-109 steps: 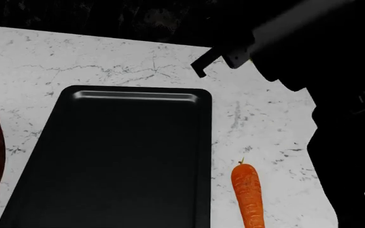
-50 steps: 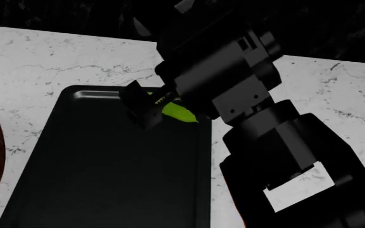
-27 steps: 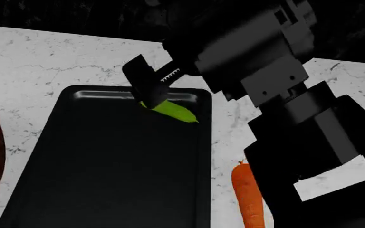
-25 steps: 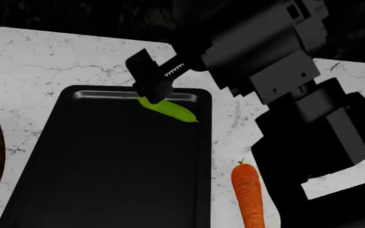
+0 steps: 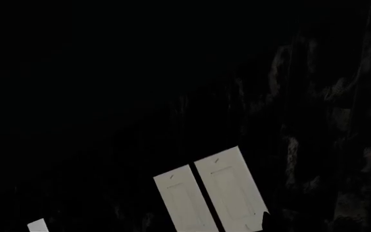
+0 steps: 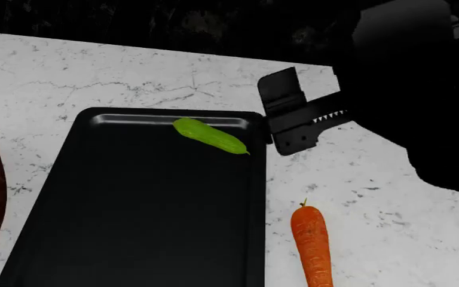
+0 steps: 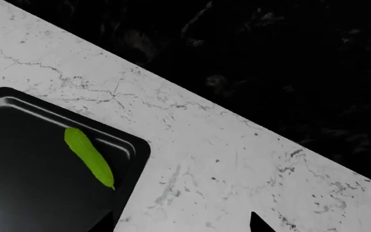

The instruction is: Place the two vegetables and bowl onto the tray for setting up a vegetable dip station.

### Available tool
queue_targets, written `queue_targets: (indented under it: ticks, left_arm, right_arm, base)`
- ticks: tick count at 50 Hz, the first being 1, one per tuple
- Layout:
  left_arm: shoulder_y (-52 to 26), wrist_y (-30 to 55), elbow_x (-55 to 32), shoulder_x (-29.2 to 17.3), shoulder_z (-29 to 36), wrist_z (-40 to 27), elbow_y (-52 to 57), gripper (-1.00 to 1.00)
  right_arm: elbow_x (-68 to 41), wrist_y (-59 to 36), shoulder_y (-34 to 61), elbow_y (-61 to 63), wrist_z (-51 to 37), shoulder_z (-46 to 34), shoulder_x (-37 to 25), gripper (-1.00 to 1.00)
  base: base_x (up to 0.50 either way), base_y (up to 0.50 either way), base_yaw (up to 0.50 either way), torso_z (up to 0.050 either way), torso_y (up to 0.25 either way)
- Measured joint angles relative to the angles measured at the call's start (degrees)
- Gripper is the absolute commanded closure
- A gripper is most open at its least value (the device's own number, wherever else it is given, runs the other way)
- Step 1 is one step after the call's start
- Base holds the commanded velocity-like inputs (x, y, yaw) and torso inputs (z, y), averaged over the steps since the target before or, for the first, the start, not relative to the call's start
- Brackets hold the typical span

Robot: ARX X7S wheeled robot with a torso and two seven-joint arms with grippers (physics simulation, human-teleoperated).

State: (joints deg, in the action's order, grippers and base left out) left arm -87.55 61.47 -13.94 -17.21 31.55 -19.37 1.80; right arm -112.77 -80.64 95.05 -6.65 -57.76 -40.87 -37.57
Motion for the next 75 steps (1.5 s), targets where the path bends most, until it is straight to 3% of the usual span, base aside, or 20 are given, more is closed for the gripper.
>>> queue_targets:
  ticks: [10,22,75]
  left_arm:
    - [1.64,2.57,-1.05,-0.71,-1.25,-0.83,4.4,-1.0]
    - [2.83,5.29,-2.03,-1.17,-2.19,-1.67,8.39,-1.0]
    - [6.13,5.1,-3.46,-2.22,-2.55,-2.25,10.88,-1.0]
  right_arm:
    - [-18.09,5.65,-3.4,9.41,-14.47,-2.62,-8.05,-1.0]
    - [-24.29,10.03,-10.68,17.5,-18.18,-2.54,-13.24,-1.0]
    - [-9.14,11.5,-27.14,18.29,-5.68,-1.28,-11.51,-1.0]
  base:
    - [0.0,0.0,0.0,0.0,0.0]
    - [0.0,0.0,0.0,0.0,0.0]
    - [0.0,0.0,0.0,0.0,0.0]
